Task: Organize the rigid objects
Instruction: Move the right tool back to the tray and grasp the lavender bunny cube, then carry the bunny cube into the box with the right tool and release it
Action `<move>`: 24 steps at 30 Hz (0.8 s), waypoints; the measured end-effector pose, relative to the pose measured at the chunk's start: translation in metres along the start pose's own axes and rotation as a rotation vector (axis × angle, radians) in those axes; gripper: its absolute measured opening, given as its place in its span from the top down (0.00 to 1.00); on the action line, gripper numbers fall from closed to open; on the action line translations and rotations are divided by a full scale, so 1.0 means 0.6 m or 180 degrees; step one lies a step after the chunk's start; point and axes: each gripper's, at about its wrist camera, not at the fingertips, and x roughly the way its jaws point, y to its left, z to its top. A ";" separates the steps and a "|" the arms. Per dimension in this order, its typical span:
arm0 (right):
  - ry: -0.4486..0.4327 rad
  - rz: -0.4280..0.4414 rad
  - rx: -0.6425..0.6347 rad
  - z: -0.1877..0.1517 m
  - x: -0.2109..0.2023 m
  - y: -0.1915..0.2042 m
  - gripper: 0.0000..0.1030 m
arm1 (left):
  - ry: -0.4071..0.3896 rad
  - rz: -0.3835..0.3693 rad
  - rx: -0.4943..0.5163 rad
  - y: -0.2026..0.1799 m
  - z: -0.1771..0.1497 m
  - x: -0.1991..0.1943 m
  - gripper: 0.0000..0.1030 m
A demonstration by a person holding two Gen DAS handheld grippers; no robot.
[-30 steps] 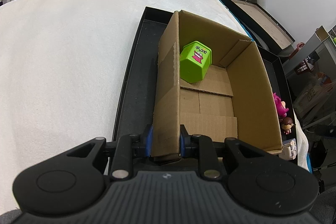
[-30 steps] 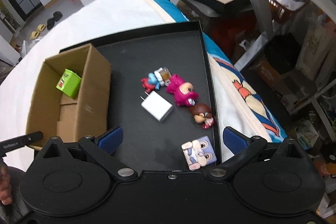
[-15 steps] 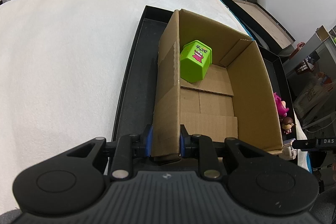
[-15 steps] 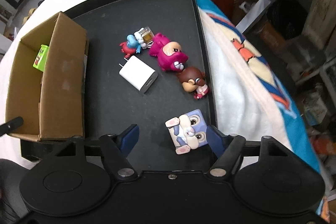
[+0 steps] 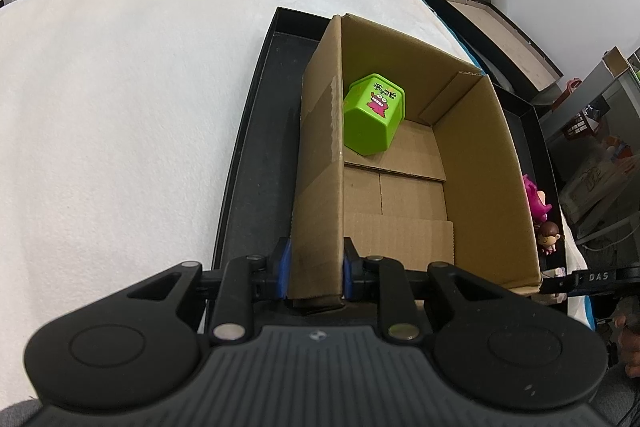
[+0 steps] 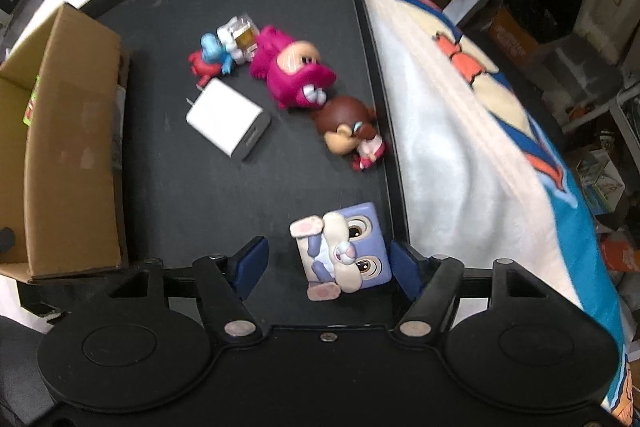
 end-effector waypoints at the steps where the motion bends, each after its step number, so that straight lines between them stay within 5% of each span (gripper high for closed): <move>1: 0.0015 -0.0016 -0.0025 -0.001 0.002 0.003 0.39 | 0.0001 0.0000 -0.0002 0.000 0.000 0.000 0.78; 4: 0.0079 -0.0115 -0.0092 -0.003 0.010 0.009 0.56 | 0.0005 0.0002 0.0007 -0.001 0.000 0.000 0.78; 24: -0.0254 -0.0051 -0.0368 -0.003 -0.074 0.069 0.57 | -0.0031 -0.0041 0.0003 0.002 -0.003 -0.005 0.78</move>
